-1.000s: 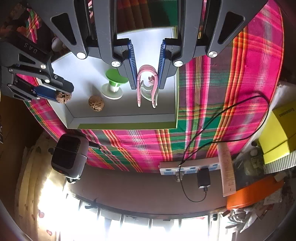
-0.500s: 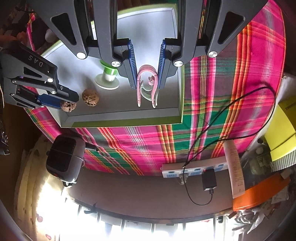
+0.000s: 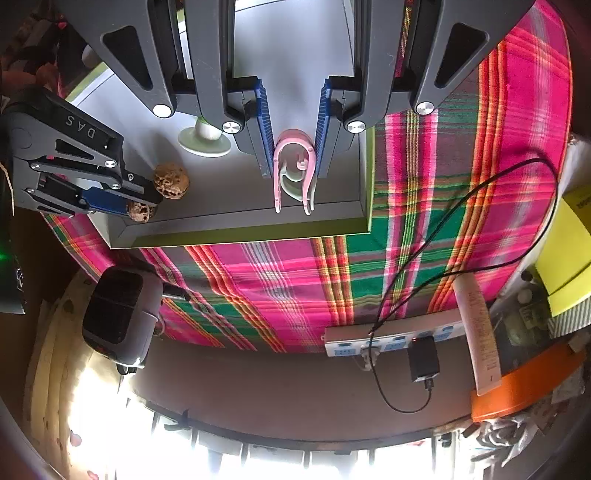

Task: Organize objects
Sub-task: 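Lower and open the left tool releasing the clip while the right tool releases the walnut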

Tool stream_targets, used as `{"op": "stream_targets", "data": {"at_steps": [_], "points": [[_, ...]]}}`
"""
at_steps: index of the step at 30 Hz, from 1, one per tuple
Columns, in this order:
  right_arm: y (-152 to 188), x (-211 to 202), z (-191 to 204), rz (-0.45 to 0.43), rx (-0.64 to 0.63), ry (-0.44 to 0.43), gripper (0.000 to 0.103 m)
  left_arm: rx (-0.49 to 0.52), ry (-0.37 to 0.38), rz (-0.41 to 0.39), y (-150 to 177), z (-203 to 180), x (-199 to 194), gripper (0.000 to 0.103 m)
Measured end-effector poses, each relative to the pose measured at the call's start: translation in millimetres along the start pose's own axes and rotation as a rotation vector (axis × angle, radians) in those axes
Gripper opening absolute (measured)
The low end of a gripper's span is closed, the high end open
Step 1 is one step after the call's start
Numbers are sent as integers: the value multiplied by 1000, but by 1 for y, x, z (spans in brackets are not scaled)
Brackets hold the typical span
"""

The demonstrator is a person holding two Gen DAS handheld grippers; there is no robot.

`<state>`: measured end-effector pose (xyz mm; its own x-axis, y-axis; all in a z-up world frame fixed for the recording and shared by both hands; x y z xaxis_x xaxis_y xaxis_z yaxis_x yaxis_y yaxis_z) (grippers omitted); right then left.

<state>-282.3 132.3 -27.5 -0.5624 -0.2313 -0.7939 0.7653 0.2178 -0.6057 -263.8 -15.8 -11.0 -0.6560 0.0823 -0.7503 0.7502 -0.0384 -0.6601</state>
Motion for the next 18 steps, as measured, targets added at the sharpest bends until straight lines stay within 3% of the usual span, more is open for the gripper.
{"op": "stream_targets", "data": {"at_steps": [18], "points": [[-2, 4, -1, 10, 1, 25, 33, 4, -10, 18, 2, -1, 9, 20]]}}
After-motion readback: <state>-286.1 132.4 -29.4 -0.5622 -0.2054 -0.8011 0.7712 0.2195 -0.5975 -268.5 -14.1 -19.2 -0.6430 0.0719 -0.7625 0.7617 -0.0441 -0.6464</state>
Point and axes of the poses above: each gripper's, at about its wrist camera, not at the fingertips, and x roughly the way its jaws point, z to its left, y to its underside, the point moved 5 cm from there along x, roughly the way its jaws point, and after that the axes turned 3 degrees about -y, right-handed, at the moved point
